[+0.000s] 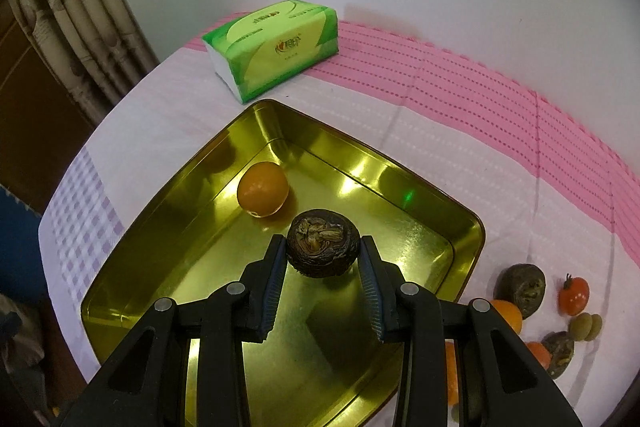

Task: Organize fruits
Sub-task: 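Carry the dark brown fruit over the tin with the right gripper and release, then withdraw the open right gripper while the left gripper moves toward the green lime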

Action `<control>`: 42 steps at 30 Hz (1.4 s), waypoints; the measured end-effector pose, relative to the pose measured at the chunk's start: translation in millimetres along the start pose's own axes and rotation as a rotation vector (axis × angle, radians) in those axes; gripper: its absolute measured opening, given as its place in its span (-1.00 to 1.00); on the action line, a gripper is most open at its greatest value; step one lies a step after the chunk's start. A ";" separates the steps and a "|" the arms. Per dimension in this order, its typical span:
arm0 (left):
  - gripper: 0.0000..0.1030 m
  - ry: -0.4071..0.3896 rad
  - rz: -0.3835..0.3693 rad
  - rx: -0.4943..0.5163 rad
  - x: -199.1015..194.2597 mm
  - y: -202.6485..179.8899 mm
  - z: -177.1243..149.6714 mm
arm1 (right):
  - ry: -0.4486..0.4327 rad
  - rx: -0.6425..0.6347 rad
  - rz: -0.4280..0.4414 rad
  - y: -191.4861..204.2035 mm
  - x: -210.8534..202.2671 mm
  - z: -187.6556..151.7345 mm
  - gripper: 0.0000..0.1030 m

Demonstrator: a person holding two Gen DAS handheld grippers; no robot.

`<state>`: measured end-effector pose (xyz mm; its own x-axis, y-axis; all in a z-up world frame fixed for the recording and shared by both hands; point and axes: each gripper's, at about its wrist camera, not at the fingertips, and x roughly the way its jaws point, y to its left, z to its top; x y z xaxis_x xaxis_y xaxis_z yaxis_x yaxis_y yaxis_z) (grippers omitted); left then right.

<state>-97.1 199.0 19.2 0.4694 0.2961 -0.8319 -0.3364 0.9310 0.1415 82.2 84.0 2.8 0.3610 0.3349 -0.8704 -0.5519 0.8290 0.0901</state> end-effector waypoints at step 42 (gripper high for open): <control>0.81 -0.035 -0.001 0.065 -4.6 -9.7 -5.3 | -0.250 0.201 -0.213 -121.5 -125.3 -156.3 -0.26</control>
<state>-100.3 187.5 18.8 0.4984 0.3018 -0.8127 -0.2826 0.9428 0.1768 -13.5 -128.6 25.2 0.6377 0.2240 -0.7370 -0.2952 0.9548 0.0347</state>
